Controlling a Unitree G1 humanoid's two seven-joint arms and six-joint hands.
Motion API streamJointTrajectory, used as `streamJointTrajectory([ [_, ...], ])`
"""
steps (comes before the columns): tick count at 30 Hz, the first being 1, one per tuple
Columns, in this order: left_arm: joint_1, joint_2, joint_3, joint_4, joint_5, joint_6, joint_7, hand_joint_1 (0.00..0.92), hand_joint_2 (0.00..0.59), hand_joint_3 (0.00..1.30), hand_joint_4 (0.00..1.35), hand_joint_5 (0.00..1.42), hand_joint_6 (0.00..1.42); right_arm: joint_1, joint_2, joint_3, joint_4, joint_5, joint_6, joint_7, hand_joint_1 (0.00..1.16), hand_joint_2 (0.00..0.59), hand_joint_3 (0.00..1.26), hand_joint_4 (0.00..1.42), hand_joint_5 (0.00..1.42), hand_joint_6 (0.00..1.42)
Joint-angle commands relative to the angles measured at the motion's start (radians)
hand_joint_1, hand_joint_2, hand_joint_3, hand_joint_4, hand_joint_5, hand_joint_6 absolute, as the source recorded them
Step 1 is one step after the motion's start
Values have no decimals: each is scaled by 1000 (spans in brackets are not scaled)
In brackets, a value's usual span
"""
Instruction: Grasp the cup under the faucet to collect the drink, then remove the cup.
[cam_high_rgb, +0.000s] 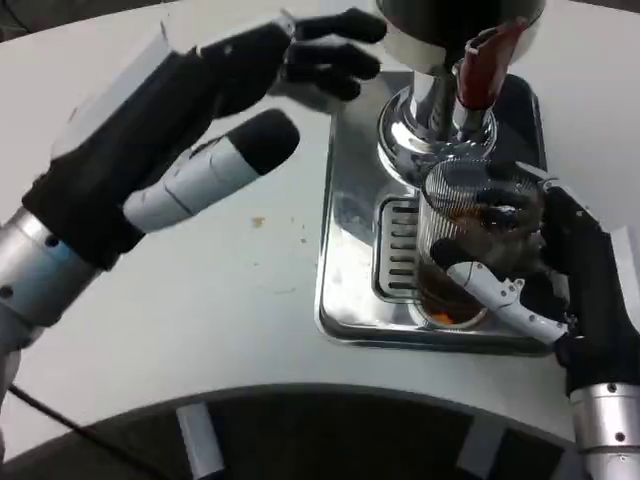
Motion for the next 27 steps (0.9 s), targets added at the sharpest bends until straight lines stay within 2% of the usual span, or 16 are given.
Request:
streamJointTrajectory([
  [1,74,14,24,-54,-19,24,17,0,109,294,324,354,384,16,13,-2,-38,0,-17,-18,720,244,563,715,844,880],
  [13,222,36,37,-64,10,13,19,0,113,302,332,354,388,36,10,-19,-66,-12,-21,-24,741,221,615,789,932,1001],
  [27,275,26,26,-32,39,0,27,0,114,304,333,354,391,76,3,-50,-105,-13,-20,-25,788,207,675,838,1029,1108],
])
